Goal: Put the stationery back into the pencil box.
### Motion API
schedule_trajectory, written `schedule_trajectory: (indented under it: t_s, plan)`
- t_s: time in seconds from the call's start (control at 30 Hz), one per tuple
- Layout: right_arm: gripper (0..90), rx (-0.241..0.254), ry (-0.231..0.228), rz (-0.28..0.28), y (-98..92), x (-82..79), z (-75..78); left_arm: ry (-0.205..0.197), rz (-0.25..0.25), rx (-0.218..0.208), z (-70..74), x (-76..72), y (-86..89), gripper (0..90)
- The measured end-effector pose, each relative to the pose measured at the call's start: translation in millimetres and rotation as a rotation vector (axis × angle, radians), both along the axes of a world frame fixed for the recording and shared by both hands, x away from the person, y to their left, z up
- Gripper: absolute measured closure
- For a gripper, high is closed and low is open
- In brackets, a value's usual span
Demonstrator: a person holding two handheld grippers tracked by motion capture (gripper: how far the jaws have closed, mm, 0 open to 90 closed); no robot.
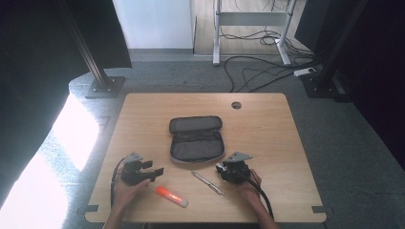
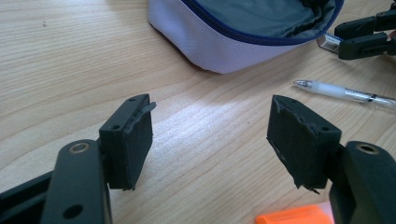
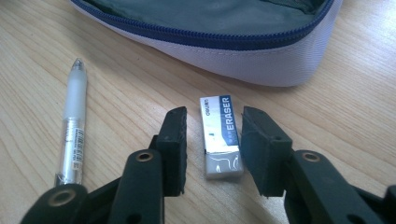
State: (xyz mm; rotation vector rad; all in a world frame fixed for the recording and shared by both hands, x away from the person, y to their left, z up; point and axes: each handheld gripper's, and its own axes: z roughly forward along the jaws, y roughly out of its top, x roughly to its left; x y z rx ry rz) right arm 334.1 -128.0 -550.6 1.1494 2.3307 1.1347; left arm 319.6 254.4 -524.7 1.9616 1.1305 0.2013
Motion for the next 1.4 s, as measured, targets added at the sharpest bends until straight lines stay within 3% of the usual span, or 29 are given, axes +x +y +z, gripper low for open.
schedule_trajectory:
  t_s: [0.2, 0.53, 1.4]
  plan:
    - [71.3, -0.035, -0.024, 0.002, 1.4, -0.9, 0.1, 0.004, -0.004, 0.004, -1.1, 0.8, -1.2, 31.5]
    - [72.4, -0.053, -0.033, 0.014, 0.4, -3.0, 0.9, 0.011, -0.010, 0.005, -3.6, 1.1, -3.9, 31.0]
    - [72.7, 0.079, -0.075, 0.007, -19.6, -15.4, 28.6, 0.009, 0.002, 0.006, -2.6, 0.8, -0.2, 31.1]
